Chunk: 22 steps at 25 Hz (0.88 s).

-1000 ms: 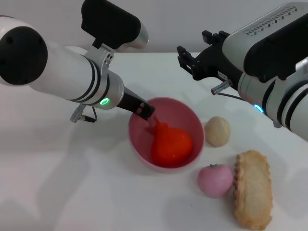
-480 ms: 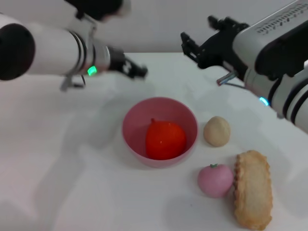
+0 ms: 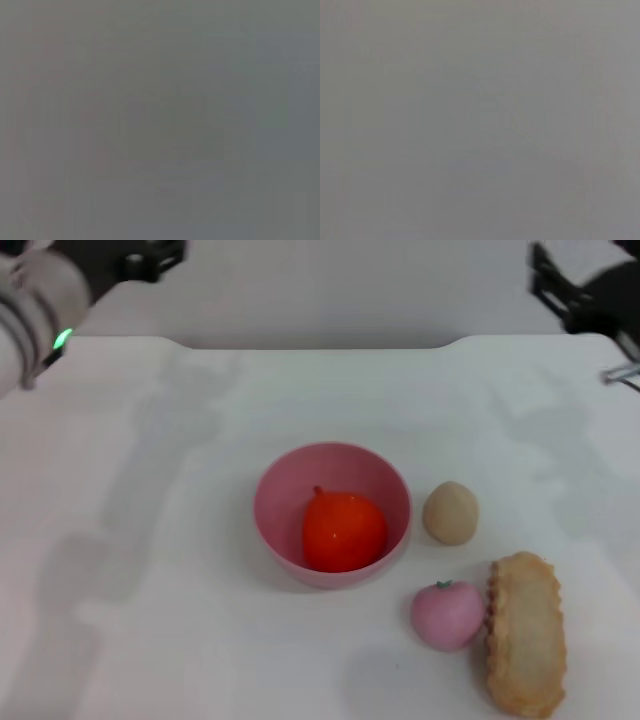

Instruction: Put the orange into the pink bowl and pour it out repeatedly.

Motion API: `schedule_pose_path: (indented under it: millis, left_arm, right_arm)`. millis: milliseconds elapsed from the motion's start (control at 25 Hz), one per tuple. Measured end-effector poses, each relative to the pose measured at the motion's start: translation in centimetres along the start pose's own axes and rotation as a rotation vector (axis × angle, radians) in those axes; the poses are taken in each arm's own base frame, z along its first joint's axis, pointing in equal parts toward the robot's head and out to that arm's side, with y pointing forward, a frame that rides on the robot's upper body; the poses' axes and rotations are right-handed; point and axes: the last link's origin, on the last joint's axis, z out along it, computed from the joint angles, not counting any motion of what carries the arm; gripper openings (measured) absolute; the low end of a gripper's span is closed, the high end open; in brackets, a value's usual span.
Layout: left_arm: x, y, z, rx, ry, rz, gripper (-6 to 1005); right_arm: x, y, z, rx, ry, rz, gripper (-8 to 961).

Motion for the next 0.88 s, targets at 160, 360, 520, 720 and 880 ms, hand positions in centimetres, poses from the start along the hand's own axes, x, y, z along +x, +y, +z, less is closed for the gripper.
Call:
schedule_pose_path:
  millis: [160, 360, 520, 720, 880]
  left_arm:
    - [-2.7, -2.0, -1.0, 0.087, 0.064, -0.113, 807]
    - [-5.3, -2.2, -2.4, 0.130, 0.186, -0.203, 806]
    - [-7.0, -1.1, -3.2, 0.116, 0.250, -0.175, 806]
    - [-9.0, -0.4, -2.9, 0.101, 0.243, -0.163, 806]
    - [-10.0, -0.4, -2.6, 0.097, 0.215, -0.171, 806]
  right_arm:
    - [3.1, -3.2, -3.0, 0.111, -0.073, 0.078, 791]
    - [5.1, -4.3, -5.0, 0.213, -0.147, 0.028, 790]
    - [6.1, -3.9, -6.2, 0.287, -0.150, -0.006, 789]
    - [8.0, -3.3, -7.1, 0.278, -0.078, 0.005, 789]
    - [8.9, -2.6, -7.4, 0.269, -0.049, 0.031, 789]
